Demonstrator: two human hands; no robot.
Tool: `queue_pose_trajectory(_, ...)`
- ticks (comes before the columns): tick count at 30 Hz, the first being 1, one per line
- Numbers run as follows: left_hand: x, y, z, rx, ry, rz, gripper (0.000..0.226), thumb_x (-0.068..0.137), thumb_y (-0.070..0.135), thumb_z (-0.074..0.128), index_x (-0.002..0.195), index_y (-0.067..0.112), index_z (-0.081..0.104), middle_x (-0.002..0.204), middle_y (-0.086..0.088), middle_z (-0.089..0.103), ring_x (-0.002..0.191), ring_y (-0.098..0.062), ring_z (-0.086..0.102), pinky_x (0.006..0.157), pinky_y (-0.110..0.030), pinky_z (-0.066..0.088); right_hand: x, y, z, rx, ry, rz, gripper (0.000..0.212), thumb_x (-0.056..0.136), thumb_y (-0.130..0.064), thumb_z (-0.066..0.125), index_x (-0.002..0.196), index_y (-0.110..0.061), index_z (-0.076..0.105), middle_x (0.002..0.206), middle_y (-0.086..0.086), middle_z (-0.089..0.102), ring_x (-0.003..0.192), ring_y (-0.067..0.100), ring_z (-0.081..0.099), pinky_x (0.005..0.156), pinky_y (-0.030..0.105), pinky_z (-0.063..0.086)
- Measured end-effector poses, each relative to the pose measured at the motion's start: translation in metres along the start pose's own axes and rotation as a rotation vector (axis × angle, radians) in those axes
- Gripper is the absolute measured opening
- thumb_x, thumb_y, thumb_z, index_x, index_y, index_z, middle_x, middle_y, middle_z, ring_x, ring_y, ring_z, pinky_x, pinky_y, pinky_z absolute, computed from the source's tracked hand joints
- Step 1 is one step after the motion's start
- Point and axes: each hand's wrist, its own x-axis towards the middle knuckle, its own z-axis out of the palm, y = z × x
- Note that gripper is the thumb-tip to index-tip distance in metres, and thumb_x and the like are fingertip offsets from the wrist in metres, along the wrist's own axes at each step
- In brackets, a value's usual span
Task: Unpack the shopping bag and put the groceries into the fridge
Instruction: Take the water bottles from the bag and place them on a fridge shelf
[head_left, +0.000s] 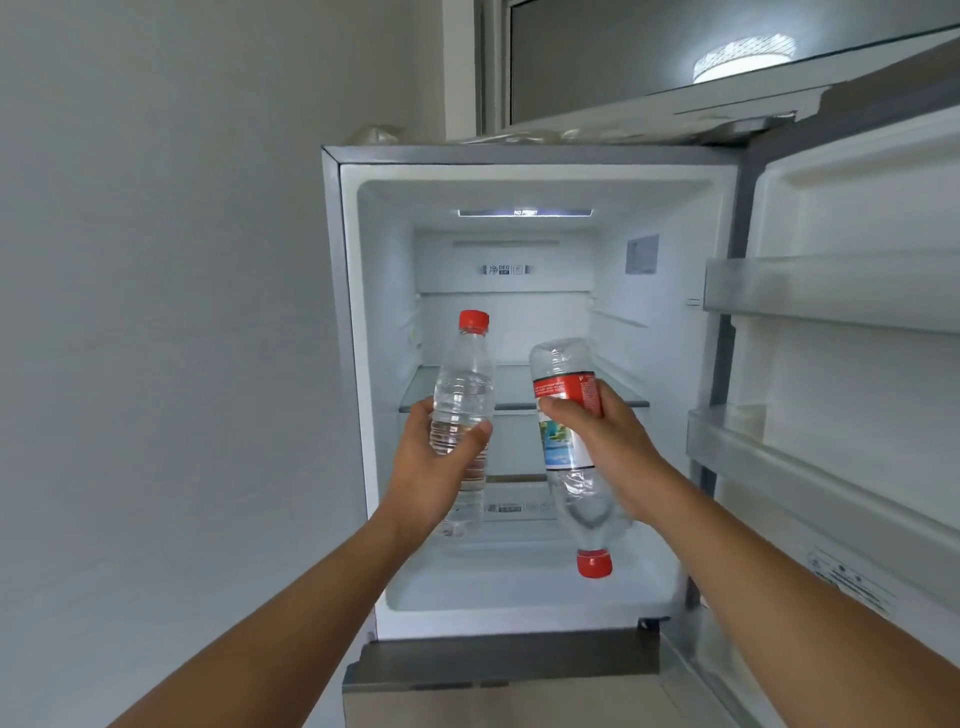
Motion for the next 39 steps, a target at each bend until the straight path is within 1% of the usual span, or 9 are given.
queue_pose_trajectory(4,0.059,-0.013,0.004,-0.021,-0.014,0.044,0.050,0.088,0.039,0.073,0.130,0.028,0.050,0.109,0.012,0.068,0.090,0.000,0.068,0.069,-0.012,0.053,0.052,-0.003,0.010,-0.010,0.035,-0.030,0.029,0.084,-0.041,0.074,0.109,-0.033,0.063,0.104,0.002,0.073,0.094,0.020,0.072,0.089,0.045,0.058)
queue_pose_trajectory(12,0.159,-0.048,0.016,0.028,-0.031,0.127,0.053,0.090,0.037,0.070,0.135,0.025,0.044,0.112,0.009,0.066,0.095,-0.008,0.068,0.073,-0.014,0.055,0.123,0.009,0.023,0.013,0.081,-0.052,0.028,0.085,-0.041,0.072,0.110,-0.035,0.059,0.105,0.000,0.070,0.094,0.018,0.071,0.074,0.033,0.056)
queue_pose_trajectory(17,0.212,-0.066,0.027,0.082,0.008,0.139,0.055,0.091,0.037,0.070,0.136,0.026,0.042,0.108,0.020,0.060,0.096,0.002,0.062,0.069,-0.004,0.046,0.161,0.019,0.024,0.004,0.112,-0.071,0.030,0.085,-0.044,0.072,0.109,-0.037,0.058,0.108,0.000,0.069,0.098,0.019,0.069,0.083,0.038,0.056)
queue_pose_trajectory(21,0.249,-0.079,0.033,0.117,0.010,0.087,0.059,0.089,0.035,0.073,0.137,0.025,0.040,0.110,0.011,0.062,0.098,-0.005,0.063,0.076,-0.015,0.046,0.187,0.026,0.024,-0.004,0.105,-0.075,0.031,0.083,-0.048,0.072,0.108,-0.038,0.057,0.107,0.000,0.069,0.098,0.021,0.070,0.088,0.045,0.057)
queue_pose_trajectory(25,0.278,-0.097,0.033,0.172,0.040,0.020,0.063,0.087,0.036,0.075,0.135,0.025,0.036,0.115,0.004,0.061,0.104,-0.018,0.062,0.092,-0.033,0.049,0.209,0.028,0.026,0.008,0.103,-0.089,0.047,0.069,-0.057,0.076,0.108,-0.036,0.062,0.102,0.002,0.072,0.094,0.023,0.072,0.089,0.051,0.059)
queue_pose_trajectory(29,0.288,-0.109,0.033,0.200,0.094,-0.033,0.062,0.090,0.033,0.072,0.135,0.021,0.031,0.121,0.001,0.057,0.101,-0.019,0.058,0.087,-0.030,0.043,0.224,0.034,0.031,0.035,0.102,-0.106,0.034,0.077,-0.046,0.077,0.105,-0.034,0.063,0.101,0.003,0.071,0.095,0.024,0.071,0.090,0.051,0.058)
queue_pose_trajectory(34,0.296,-0.114,0.036,0.245,0.115,-0.044,0.068,0.087,0.029,0.076,0.136,0.018,0.031,0.123,0.000,0.056,0.099,-0.018,0.056,0.084,-0.027,0.039,0.230,0.040,0.033,0.023,0.115,-0.114,0.031,0.081,-0.043,0.076,0.107,-0.031,0.063,0.101,0.003,0.071,0.095,0.024,0.071,0.090,0.050,0.058)
queue_pose_trajectory(37,0.299,-0.116,0.035,0.341,0.134,-0.039,0.081,0.080,0.033,0.082,0.141,0.016,0.031,0.135,-0.006,0.050,0.108,-0.022,0.053,0.088,-0.029,0.041,0.228,0.043,0.033,0.028,0.122,-0.113,0.031,0.082,-0.042,0.076,0.107,-0.031,0.063,0.101,0.002,0.071,0.095,0.023,0.071,0.090,0.049,0.058)
queue_pose_trajectory(39,0.300,-0.115,0.033,0.396,0.135,-0.042,0.095,0.076,0.035,0.085,0.148,0.016,0.026,0.144,-0.011,0.042,0.123,-0.028,0.050,0.096,-0.033,0.042,0.227,0.045,0.034,0.019,0.112,-0.113,0.032,0.082,-0.044,0.076,0.108,-0.032,0.063,0.101,0.001,0.071,0.095,0.022,0.070,0.089,0.047,0.059)
